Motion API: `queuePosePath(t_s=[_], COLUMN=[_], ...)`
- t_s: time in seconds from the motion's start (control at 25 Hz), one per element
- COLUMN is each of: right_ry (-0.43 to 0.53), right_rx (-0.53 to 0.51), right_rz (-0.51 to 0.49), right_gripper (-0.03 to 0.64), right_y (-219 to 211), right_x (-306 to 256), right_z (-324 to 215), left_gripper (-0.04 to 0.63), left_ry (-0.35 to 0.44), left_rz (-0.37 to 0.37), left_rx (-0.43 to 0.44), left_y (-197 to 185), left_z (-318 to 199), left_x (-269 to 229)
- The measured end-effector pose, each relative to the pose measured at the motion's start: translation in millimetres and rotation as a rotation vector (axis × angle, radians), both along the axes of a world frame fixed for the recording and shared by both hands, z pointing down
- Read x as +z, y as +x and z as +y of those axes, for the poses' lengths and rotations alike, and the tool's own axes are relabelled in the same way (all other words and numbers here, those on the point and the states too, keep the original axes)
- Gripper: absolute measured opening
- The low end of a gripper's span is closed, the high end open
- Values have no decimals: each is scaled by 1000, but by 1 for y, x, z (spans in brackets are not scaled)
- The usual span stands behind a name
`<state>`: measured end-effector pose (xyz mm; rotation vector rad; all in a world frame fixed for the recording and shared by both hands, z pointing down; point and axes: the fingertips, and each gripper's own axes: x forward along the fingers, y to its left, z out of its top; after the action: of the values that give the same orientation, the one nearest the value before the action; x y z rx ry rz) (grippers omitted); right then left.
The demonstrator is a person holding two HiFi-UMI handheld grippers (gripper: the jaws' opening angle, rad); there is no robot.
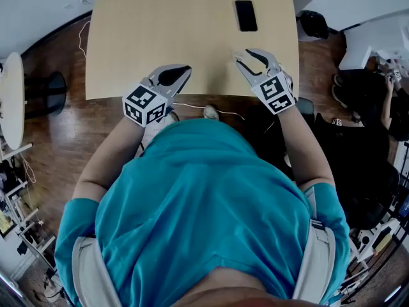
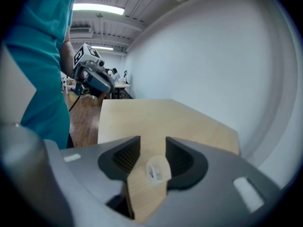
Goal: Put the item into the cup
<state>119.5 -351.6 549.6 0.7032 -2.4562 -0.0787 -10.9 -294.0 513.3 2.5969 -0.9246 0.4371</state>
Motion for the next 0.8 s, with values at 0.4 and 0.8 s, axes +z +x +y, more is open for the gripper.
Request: queuePosePath(t_s=[0.4, 0.8], right_ry=[-5, -89], right_rx=[-34, 87], right_rz=[-146, -383], right_gripper=[2, 2], right_y=[-36, -155], right_x=[-37, -95], right_z=[50, 139], left_gripper=[5, 5], left_ry=[96, 172], left_rz=[57, 95], left_rx=[-78, -63], left_y=[-61, -210], left_z=[47, 171], left_x=[-31, -64])
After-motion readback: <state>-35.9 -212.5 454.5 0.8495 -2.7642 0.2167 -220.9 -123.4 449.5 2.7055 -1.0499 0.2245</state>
